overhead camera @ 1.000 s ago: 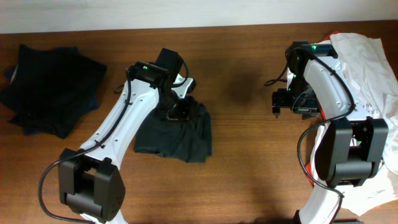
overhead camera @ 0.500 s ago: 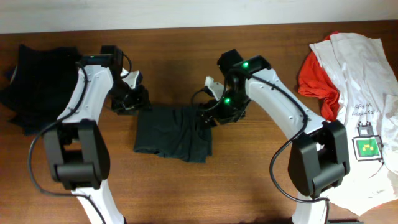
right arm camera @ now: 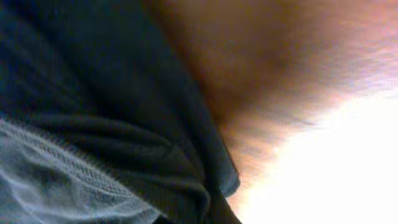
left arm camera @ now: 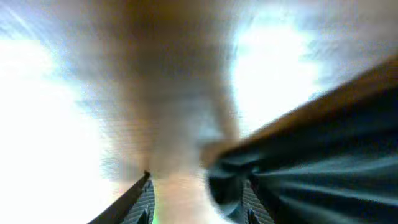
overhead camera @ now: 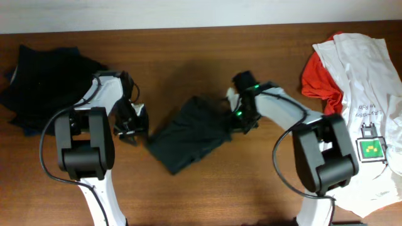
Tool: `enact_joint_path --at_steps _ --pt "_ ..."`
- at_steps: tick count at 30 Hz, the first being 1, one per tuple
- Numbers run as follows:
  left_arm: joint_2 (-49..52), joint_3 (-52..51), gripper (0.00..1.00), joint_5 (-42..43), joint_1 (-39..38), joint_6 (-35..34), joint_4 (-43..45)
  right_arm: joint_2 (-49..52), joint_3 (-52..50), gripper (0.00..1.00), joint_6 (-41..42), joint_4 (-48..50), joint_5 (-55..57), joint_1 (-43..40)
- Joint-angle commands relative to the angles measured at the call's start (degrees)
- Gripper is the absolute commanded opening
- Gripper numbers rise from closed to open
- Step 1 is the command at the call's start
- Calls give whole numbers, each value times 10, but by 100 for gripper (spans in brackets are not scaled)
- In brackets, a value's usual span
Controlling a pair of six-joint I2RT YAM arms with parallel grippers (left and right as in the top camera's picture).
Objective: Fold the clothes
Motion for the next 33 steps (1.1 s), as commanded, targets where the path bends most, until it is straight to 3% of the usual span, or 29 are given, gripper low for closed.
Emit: enact_joint_path --at_steps 1,6,8,10,16,21,23,33 --pt "5 -28 41 64 -19 -14 13 -1 48 40 -36 -3 -15 -38" --pt "-35 5 41 72 -33 -20 37 -2 185 44 -36 -164 -44 -67" --pt "-61 28 41 72 -33 -20 61 -5 216 43 -71 -227 -156 -70" --pt "-90 58 43 72 -33 -20 109 -6 207 41 -184 -266 -390 -50" --pt "-91 58 46 57 -29 -20 106 -6 115 39 -196 -192 -457 52" --pt "-91 58 50 57 -17 -20 102 -5 -2 39 -151 -2 -447 105" --pt "-91 58 51 57 -17 -20 102 -3 -32 40 -100 48 -375 117" --pt "-91 58 53 57 -17 -20 93 0 -82 53 -13 121 -144 122"
